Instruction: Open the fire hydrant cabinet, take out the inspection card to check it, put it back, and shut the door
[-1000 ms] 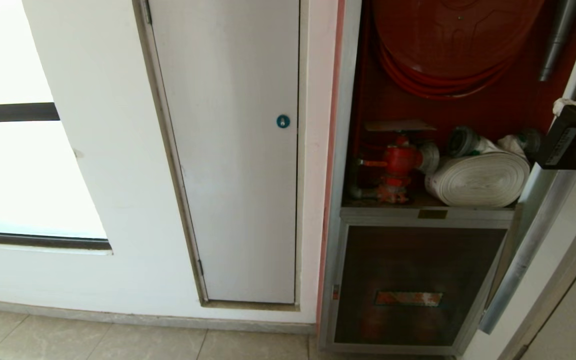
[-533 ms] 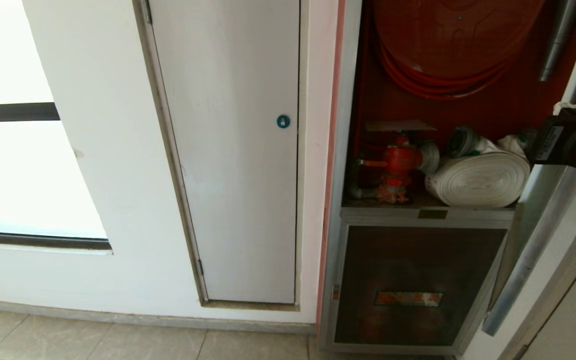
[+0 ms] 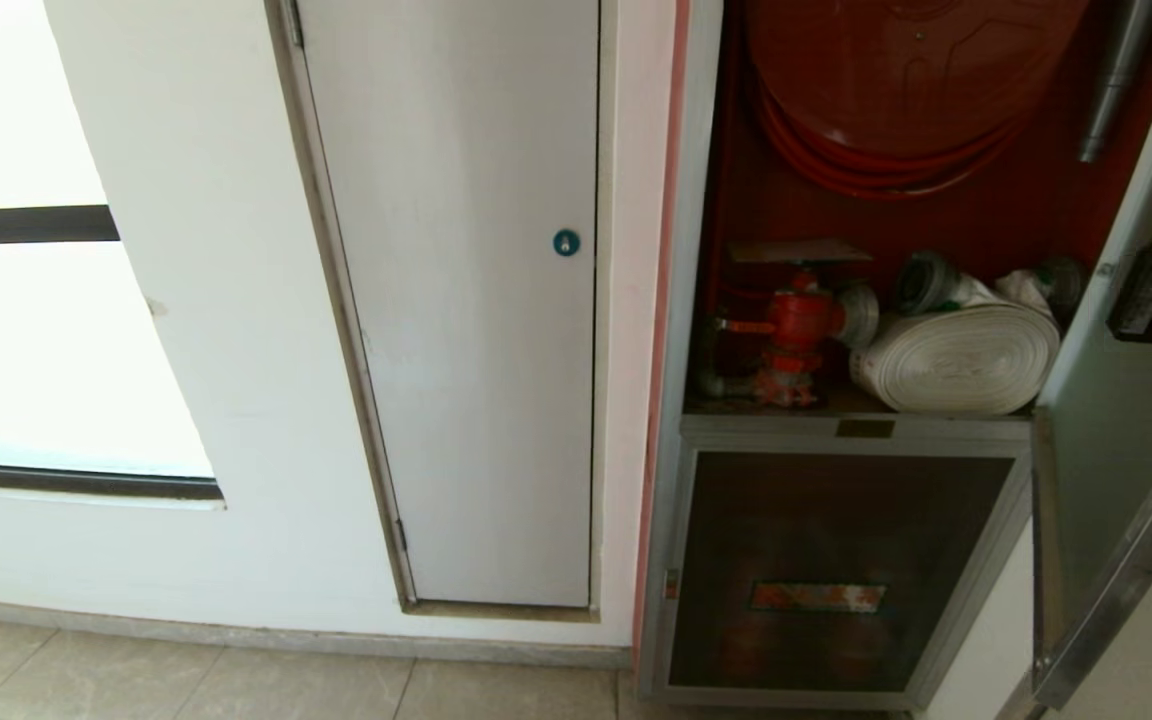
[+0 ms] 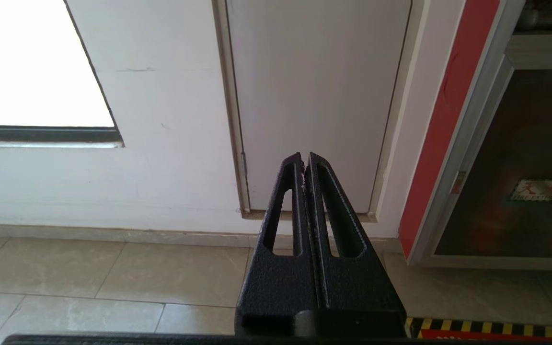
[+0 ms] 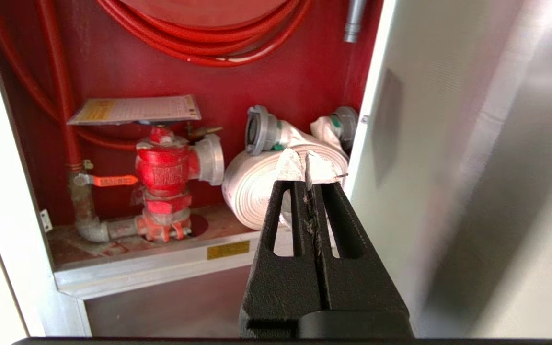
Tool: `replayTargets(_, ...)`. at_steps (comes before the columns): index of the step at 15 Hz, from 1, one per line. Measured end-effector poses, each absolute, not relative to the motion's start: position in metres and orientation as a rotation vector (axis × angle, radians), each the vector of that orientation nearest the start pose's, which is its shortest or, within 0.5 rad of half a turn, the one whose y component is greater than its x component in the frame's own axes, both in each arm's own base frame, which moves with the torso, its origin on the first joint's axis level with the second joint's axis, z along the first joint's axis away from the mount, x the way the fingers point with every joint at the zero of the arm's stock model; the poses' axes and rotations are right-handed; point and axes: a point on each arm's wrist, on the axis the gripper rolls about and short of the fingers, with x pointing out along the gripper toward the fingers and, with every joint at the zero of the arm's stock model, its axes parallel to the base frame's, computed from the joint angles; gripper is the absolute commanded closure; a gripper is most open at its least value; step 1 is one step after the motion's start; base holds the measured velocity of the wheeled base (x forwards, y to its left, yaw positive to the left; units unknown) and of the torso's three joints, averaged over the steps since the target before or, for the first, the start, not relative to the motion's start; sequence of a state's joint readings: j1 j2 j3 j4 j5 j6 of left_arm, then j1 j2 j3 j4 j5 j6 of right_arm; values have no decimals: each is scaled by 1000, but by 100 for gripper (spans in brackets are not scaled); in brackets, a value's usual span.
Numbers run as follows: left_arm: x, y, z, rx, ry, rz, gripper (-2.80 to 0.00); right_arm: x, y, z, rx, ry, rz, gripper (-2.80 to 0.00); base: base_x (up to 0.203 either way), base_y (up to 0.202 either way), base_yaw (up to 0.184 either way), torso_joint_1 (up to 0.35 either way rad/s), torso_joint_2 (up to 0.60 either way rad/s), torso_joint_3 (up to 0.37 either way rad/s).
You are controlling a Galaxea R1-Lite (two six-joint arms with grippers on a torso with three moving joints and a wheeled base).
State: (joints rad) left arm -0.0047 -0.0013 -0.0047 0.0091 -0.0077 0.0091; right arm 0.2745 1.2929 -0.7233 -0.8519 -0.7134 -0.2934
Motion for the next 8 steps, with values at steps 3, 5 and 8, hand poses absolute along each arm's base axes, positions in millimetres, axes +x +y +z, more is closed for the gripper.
replayTargets(3, -23, 0, 76, 9, 4, -13, 0, 178, 29, 281, -151, -186, -507, 0, 0, 0, 0, 0, 0, 0)
replayTargets(5, -23, 0, 76, 9, 4, -12, 0, 172, 16, 280, -155, -189, -573, 0, 0, 0, 0, 0, 0, 0)
replayTargets(8, -23, 0, 76, 9, 3, -13, 0, 171, -2, 281, -165, -188, -664, 0, 0, 0, 0, 0, 0, 0)
